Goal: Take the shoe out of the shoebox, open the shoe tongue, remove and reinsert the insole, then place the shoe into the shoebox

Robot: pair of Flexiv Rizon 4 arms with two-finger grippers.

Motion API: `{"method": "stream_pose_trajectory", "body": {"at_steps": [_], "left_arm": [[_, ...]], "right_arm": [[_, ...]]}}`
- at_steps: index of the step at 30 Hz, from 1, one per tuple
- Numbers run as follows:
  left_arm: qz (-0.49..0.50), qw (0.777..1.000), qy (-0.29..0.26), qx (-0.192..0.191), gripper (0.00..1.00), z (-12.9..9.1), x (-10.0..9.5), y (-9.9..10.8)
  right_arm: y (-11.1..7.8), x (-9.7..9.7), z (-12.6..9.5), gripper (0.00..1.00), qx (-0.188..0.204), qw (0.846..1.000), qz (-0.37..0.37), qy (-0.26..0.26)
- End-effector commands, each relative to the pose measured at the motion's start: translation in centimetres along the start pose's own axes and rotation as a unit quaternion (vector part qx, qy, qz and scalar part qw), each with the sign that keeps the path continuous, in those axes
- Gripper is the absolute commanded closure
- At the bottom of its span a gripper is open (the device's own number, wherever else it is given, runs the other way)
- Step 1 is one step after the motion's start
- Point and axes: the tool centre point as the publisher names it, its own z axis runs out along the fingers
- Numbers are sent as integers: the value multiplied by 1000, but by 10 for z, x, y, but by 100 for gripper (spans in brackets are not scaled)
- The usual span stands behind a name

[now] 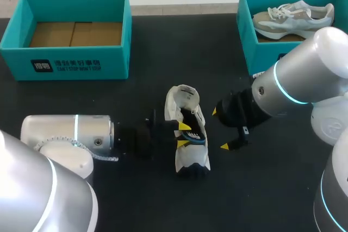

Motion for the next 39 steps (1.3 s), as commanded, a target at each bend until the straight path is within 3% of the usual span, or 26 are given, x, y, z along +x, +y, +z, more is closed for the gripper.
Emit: {"method": "stream_pose_trajectory", "body": {"at_steps": [1,5,7,9,19,24,26,27,29,31,36,39], "left_arm": [[3,1000,-3,-1,72,-10,0,-10],[5,1000,0,6,79,-9,-1,-14],[2,1000,5,11,86,-6,1,-13],[-1,1000,12,13,100,1,4,-10],[-6,1000,19,3,100,7,3,10],[-10,1000,23,0,100,1,4,7],[-10,1000,22,4,78,1,4,3],[-9,1000,20,8,57,0,3,0],[-8,1000,17,13,44,-2,0,-5],[-6,1000,16,17,34,-5,-4,-8],[-8,999,17,29,27,-12,-14,-12],[-12,999,25,34,28,-15,-18,-15]], "right_arm": [[1,2,1,0,2,1000,0,-2],[1,2,1,0,2,1000,0,-2],[1,2,1,0,2,1000,0,-2],[1,2,1,0,2,1000,0,-2],[1,2,1,0,2,1000,0,-2],[1,2,1,0,2,1000,0,-2],[1,2,1,0,2,1000,0,-2],[1,2,1,0,2,1000,0,-2],[1,2,1,0,2,1000,0,-2],[1,2,1,0,2,1000,0,-2],[1,2,1,0,2,1000,0,-2],[1,2,1,0,2,1000,0,-2]]}}
